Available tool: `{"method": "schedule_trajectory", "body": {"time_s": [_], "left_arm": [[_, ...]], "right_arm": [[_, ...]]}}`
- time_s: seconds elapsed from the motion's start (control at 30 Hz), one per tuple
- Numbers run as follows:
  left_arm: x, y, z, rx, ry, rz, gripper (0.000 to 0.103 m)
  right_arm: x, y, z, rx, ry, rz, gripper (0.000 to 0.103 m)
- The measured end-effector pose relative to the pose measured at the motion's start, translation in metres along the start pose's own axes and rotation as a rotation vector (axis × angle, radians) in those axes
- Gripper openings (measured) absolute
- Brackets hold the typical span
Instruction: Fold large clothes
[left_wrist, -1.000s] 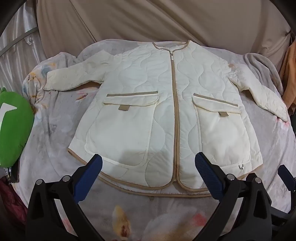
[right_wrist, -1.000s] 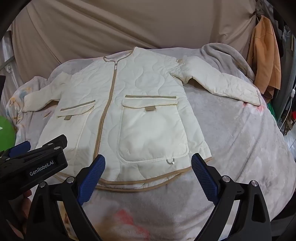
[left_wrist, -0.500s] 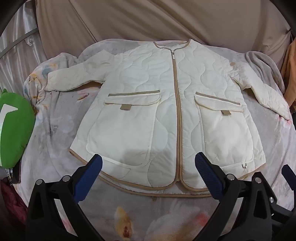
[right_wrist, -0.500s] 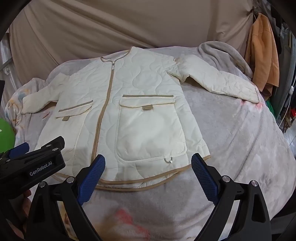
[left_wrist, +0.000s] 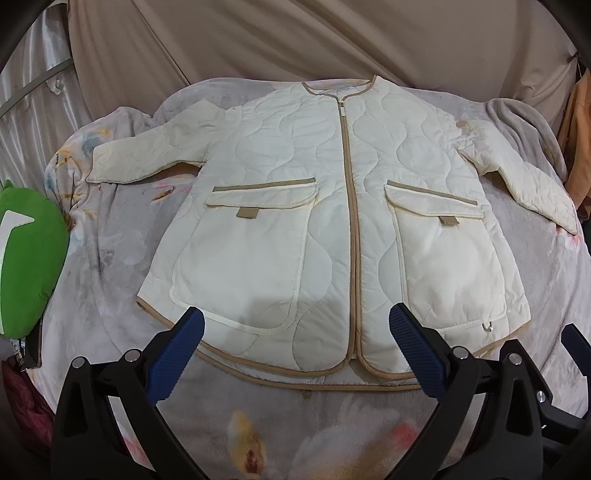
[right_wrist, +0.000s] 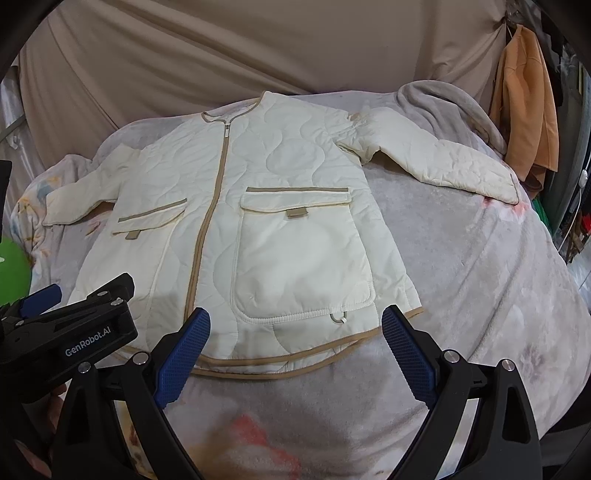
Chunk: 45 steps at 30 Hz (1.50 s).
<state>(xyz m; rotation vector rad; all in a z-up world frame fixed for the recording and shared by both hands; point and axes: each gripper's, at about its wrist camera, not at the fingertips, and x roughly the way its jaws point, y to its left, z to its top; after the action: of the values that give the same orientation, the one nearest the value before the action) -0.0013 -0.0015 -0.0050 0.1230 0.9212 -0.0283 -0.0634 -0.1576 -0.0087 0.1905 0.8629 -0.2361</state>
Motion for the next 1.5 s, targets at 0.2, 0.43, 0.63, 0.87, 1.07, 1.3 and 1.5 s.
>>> {"method": "schedule_trajectory", "body": {"time_s": [0.2,0.43,0.63,0.87,1.07,1.3,1.5], "left_arm": [[-0.0001,-0.0002,-0.0001,0.0,0.0,0.0,0.098],[-0.0003,-0.0003,0.0001,0.0,0.001,0.001,0.098],[-0.0001,-0.0001,0.0003,0.0,0.001,0.001,0.098],[-0.0004,-0.0003,0.0002,0.001,0.001,0.002,0.098],[-0.0002,-0.0003,0.0002,0.001,0.001,0.002,0.098],[0.0,-0.0002,0.0002,0.002,0.002,0.003,0.098],[-0.0016,0.0006,-0.0017,0.001,0.006,0.005,0.098]], "right_arm": [[-0.0009,-0.0005,-0.0005,0.001,0.001,0.0,0.092],[-0.0009,-0.0004,-0.0013,0.0,0.002,0.0,0.092],[-0.0015,-0.001,-0.0022,0.001,0.002,0.0,0.092],[-0.0018,-0.0012,-0.0025,0.004,0.002,-0.002,0.092],[-0.0017,-0.0012,-0.0026,0.005,0.003,-0.002,0.092],[-0.0012,-0.0012,-0.0025,0.006,0.004,-0.003,0.092],[-0.0016,-0.0011,-0.0035,0.007,0.008,-0.002,0.092]]}}
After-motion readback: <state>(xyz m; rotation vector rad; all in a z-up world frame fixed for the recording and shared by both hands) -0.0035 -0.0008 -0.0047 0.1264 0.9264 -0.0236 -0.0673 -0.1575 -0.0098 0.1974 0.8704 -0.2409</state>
